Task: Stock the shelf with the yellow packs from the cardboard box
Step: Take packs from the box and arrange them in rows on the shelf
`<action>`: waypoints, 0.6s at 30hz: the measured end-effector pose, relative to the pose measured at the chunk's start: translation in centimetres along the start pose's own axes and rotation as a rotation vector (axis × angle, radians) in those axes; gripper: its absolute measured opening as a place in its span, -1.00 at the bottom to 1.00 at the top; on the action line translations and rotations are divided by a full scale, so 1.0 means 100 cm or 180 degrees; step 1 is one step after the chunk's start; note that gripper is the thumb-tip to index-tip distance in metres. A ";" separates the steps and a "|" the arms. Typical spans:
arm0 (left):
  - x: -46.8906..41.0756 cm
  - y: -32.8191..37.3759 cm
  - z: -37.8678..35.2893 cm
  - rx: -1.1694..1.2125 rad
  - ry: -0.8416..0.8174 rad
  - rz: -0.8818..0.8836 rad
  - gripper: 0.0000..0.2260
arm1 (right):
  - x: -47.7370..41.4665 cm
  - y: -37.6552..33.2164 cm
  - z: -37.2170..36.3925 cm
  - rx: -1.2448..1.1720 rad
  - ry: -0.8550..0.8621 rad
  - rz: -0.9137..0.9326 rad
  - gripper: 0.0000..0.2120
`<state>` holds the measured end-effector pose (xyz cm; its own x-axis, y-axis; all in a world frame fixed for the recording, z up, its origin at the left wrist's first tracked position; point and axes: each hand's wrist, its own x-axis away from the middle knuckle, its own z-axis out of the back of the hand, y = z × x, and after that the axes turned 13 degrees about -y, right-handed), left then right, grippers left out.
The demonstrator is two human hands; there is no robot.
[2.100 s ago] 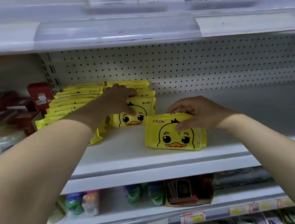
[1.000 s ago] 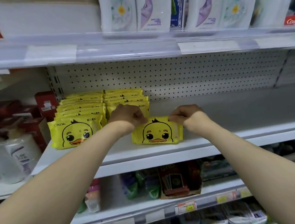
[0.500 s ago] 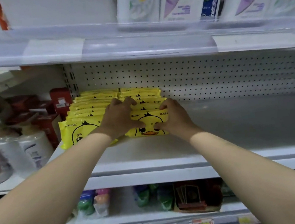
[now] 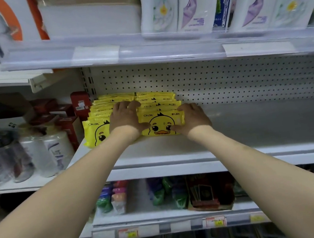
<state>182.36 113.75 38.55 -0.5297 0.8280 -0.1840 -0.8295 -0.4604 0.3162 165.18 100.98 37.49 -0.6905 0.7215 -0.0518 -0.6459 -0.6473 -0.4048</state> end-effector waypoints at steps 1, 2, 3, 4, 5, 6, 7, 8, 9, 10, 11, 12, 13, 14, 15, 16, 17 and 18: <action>0.010 -0.001 0.005 0.0076 -0.0081 0.0082 -0.33 | 0.010 -0.004 0.002 0.0021 -0.0055 -0.0042 -0.35; 0.021 -0.003 0.008 0.0164 -0.0139 0.0153 -0.33 | 0.021 -0.009 0.004 0.0062 -0.0086 -0.0053 -0.35; 0.034 -0.006 0.011 0.0246 -0.0167 0.0198 -0.33 | 0.033 -0.015 0.004 0.0121 -0.0100 -0.0049 -0.36; 0.048 -0.008 0.013 0.0311 -0.0180 0.0222 -0.33 | 0.046 -0.020 0.004 0.0185 -0.0104 -0.0037 -0.38; 0.062 -0.011 0.014 0.0362 -0.0206 0.0235 -0.32 | 0.058 -0.025 0.003 0.0239 -0.0131 -0.0028 -0.38; 0.077 -0.014 0.014 0.0402 -0.0251 0.0238 -0.32 | 0.071 -0.030 0.000 0.0277 -0.0190 -0.0018 -0.37; 0.092 -0.017 0.013 0.0444 -0.0310 0.0228 -0.33 | 0.084 -0.035 -0.003 0.0282 -0.0273 -0.0013 -0.35; 0.107 -0.021 0.012 0.0494 -0.0375 0.0211 -0.33 | 0.096 -0.039 -0.008 0.0268 -0.0349 -0.0001 -0.32; 0.122 -0.025 0.010 0.0534 -0.0450 0.0199 -0.34 | 0.108 -0.043 -0.013 0.0259 -0.0410 0.0019 -0.31; 0.136 -0.028 0.008 0.0548 -0.0538 0.0197 -0.34 | 0.120 -0.047 -0.019 0.0271 -0.0462 0.0044 -0.30; 0.149 -0.033 0.004 0.0538 -0.0641 0.0213 -0.34 | 0.130 -0.049 -0.026 0.0280 -0.0521 0.0053 -0.29; 0.163 -0.038 0.000 0.0501 -0.0741 0.0245 -0.34 | 0.142 -0.052 -0.033 0.0256 -0.0595 0.0043 -0.30; 0.176 -0.043 -0.005 0.0443 -0.0836 0.0286 -0.35 | 0.153 -0.054 -0.041 0.0202 -0.0685 0.0011 -0.30; 0.189 -0.048 -0.011 0.0381 -0.0922 0.0327 -0.36 | 0.164 -0.055 -0.049 0.0158 -0.0771 -0.0020 -0.31; 0.201 -0.054 -0.017 0.0341 -0.1005 0.0374 -0.36 | 0.175 -0.057 -0.058 0.0148 -0.0844 -0.0046 -0.31; 0.213 -0.059 -0.023 0.0327 -0.1086 0.0422 -0.37 | 0.185 -0.058 -0.067 0.0169 -0.0901 -0.0063 -0.31; 0.224 -0.065 -0.030 0.0330 -0.1172 0.0475 -0.38 | 0.194 -0.058 -0.077 0.0180 -0.0962 -0.0097 -0.31; 0.236 -0.070 -0.038 0.0335 -0.1258 0.0521 -0.38 | 0.203 -0.058 -0.087 0.0181 -0.1030 -0.0133 -0.31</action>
<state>175.03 135.28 28.48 -0.5273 0.8150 0.2402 -0.7067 -0.5776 0.4086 157.74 121.50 30.87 -0.7247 0.6381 0.2601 -0.6867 -0.6380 -0.3484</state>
